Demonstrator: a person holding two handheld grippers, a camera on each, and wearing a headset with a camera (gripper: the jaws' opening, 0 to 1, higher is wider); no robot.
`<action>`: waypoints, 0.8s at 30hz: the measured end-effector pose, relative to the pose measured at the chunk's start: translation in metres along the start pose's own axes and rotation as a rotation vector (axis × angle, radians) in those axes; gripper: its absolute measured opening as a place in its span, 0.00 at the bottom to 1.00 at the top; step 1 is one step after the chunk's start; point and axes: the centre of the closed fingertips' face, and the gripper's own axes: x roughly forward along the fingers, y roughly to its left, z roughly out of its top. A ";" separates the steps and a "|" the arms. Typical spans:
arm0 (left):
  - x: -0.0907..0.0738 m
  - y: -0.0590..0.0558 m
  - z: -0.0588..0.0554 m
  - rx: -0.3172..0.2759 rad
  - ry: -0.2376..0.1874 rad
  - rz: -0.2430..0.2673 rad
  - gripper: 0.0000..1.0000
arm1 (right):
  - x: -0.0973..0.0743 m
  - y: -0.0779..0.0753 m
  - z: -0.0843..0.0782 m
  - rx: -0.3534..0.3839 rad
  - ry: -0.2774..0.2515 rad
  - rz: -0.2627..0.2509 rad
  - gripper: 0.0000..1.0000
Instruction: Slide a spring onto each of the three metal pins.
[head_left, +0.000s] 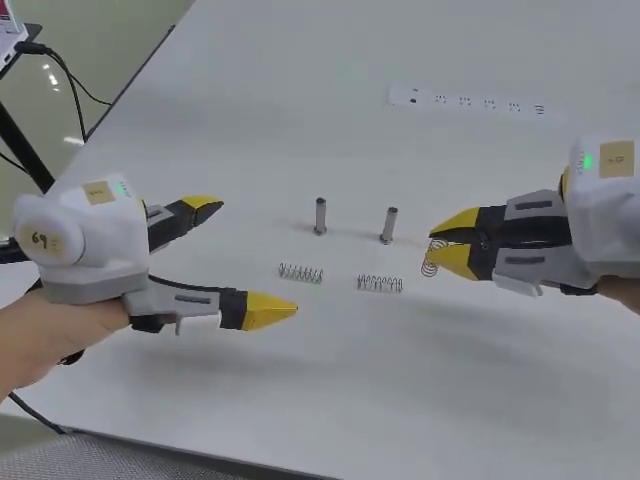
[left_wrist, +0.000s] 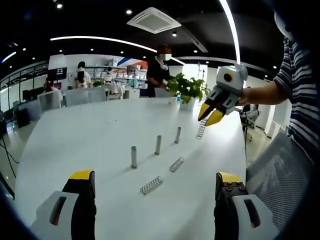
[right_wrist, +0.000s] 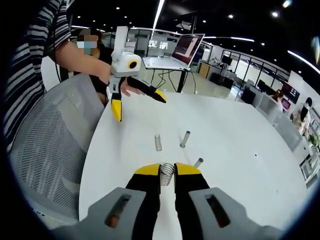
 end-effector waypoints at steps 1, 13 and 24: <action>0.000 0.000 0.000 -0.002 -0.001 0.001 0.98 | -0.001 -0.002 -0.002 0.003 0.004 -0.006 0.07; -0.002 0.001 -0.003 -0.017 -0.003 0.009 0.98 | -0.012 -0.029 -0.023 0.035 0.041 -0.077 0.07; -0.005 0.002 -0.001 -0.018 -0.011 0.019 0.98 | -0.024 -0.071 -0.031 0.108 0.036 -0.189 0.07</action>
